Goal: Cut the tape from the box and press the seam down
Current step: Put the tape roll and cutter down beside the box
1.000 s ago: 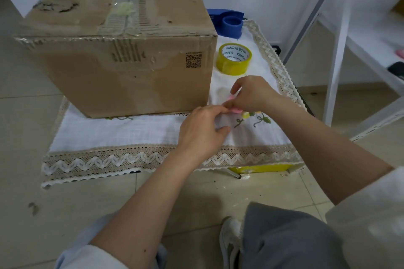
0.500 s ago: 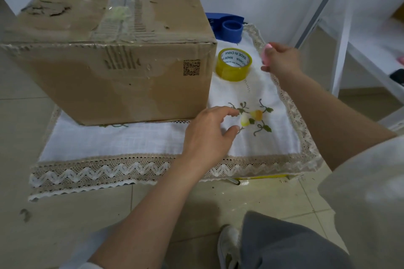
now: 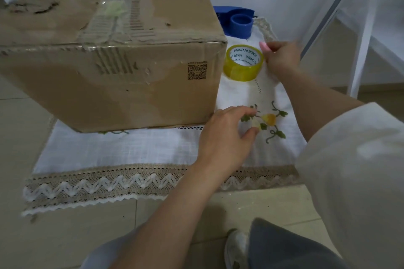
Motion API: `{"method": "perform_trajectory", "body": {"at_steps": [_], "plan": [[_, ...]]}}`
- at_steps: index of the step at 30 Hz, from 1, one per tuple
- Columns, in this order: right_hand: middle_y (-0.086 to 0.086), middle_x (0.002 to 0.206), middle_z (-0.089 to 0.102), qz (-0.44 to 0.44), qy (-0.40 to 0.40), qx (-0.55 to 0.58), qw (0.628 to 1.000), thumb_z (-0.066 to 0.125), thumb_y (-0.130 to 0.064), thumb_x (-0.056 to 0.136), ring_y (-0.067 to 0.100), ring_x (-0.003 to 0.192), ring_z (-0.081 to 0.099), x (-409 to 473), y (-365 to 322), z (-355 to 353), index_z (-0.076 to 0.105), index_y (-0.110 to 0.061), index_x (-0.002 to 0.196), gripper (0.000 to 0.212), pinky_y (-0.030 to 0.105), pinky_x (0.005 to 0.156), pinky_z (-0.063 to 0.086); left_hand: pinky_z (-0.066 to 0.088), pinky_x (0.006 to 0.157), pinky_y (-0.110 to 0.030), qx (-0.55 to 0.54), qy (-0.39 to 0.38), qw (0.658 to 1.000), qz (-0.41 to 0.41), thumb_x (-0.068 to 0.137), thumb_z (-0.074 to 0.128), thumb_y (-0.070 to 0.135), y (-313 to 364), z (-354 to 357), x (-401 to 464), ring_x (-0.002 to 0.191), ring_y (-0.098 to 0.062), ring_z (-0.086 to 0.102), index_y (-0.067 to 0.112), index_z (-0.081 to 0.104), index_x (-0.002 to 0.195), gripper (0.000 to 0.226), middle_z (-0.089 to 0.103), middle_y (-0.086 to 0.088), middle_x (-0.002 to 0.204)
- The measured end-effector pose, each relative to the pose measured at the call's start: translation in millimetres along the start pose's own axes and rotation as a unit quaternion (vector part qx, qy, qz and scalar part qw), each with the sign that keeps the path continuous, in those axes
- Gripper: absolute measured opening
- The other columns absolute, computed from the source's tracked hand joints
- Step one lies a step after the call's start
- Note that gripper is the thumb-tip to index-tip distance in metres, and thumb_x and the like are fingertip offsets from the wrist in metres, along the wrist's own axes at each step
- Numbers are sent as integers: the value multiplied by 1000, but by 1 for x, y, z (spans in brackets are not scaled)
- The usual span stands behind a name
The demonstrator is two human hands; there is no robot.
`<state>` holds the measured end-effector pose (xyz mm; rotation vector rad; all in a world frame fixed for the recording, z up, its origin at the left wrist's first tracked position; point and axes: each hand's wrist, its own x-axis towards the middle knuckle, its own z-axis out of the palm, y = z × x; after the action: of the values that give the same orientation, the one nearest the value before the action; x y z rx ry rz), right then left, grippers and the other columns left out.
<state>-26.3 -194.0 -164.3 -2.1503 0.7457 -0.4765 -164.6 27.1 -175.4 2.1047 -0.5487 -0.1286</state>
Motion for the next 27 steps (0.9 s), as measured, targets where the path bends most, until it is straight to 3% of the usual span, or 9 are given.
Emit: {"method": "perform_trajectory", "body": {"at_steps": [3, 7, 11, 19, 27], "plan": [[7, 138, 59, 14, -22, 4, 1000, 62, -24, 96, 21, 129, 53, -1, 3, 5, 60, -12, 131, 37, 31, 114, 37, 46, 94, -28, 4, -2, 1000, 0, 90, 69, 31, 0, 0, 0, 117, -10, 57, 32, 65, 122, 32, 66, 13, 125], [10, 145, 51, 3, -33, -48, 998, 48, 1, 98, 23, 137, 44, -2, 4, 3, 54, -9, 137, 40, 30, 118, 28, 46, 95, -29, 16, -6, 1000, 3, 90, 68, 33, 0, 1, -2, 119, -9, 56, 34, 64, 121, 31, 65, 14, 126], [11, 144, 52, -15, -61, -96, 993, 44, 2, 100, 25, 135, 45, -8, 7, -3, 55, -7, 135, 38, 27, 114, 29, 43, 95, -26, 22, -5, 1000, 7, 90, 68, 33, -1, 2, -2, 120, -9, 55, 34, 65, 121, 31, 66, 14, 126], [9, 154, 38, -17, -79, -110, 991, 36, 10, 97, 25, 143, 34, -17, 10, -8, 43, -14, 146, 55, 31, 120, 25, 40, 89, -23, 54, -18, 998, 16, 90, 67, 34, -9, 3, -3, 120, -8, 53, 34, 63, 123, 33, 65, 15, 125], [7, 151, 44, -37, -20, -72, 996, 38, 0, 100, 24, 140, 40, -36, 4, -15, 49, -15, 142, 45, 33, 117, 30, 46, 98, -29, 18, -37, 999, 19, 90, 68, 33, -16, -4, -6, 118, -4, 53, 35, 63, 124, 34, 63, 12, 128]]}}
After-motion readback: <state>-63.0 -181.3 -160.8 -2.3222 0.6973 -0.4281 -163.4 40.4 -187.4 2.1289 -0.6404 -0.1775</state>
